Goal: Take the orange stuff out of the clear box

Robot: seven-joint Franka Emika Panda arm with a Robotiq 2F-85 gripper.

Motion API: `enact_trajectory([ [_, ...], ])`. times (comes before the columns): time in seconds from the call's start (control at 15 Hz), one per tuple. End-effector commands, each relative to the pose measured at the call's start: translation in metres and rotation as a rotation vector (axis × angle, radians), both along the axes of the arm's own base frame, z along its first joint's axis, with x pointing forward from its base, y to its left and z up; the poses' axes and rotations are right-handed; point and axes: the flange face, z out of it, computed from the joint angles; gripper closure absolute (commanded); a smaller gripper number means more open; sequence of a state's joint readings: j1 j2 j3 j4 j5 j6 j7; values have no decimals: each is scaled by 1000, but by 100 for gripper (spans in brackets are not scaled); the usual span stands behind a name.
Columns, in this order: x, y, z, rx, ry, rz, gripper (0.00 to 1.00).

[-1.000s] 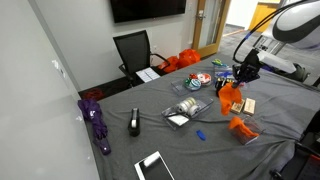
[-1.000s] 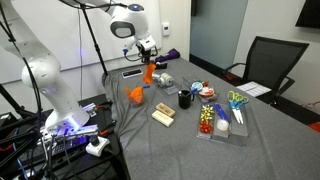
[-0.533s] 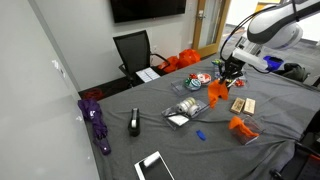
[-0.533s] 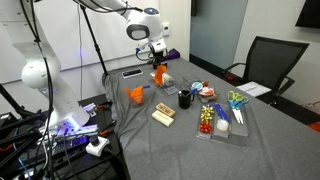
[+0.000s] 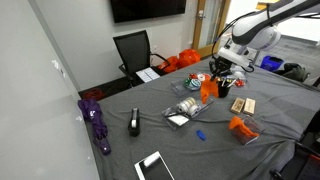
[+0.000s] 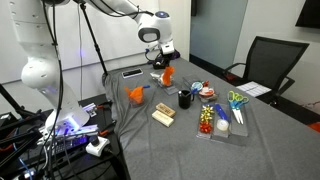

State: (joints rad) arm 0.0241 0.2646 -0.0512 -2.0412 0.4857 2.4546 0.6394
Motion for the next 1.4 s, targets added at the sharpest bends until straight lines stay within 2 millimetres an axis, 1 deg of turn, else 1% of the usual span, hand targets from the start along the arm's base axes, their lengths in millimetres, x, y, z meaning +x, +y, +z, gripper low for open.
enact_trajectory([
  [0.0, 22, -6, -19, -12, -2, -39, 100],
  [0.33, 34, -6, -56, -50, 13, -46, 100],
  [0.47, 34, -6, -71, -59, 24, -30, 100],
  [0.67, 33, 0, -88, -50, 26, -3, 100],
  [0.93, 31, 15, -104, -33, 5, 37, 100],
  [1.13, 35, 27, -115, -8, 5, 56, 100],
  [1.33, 38, 30, -129, -9, 22, 63, 100],
])
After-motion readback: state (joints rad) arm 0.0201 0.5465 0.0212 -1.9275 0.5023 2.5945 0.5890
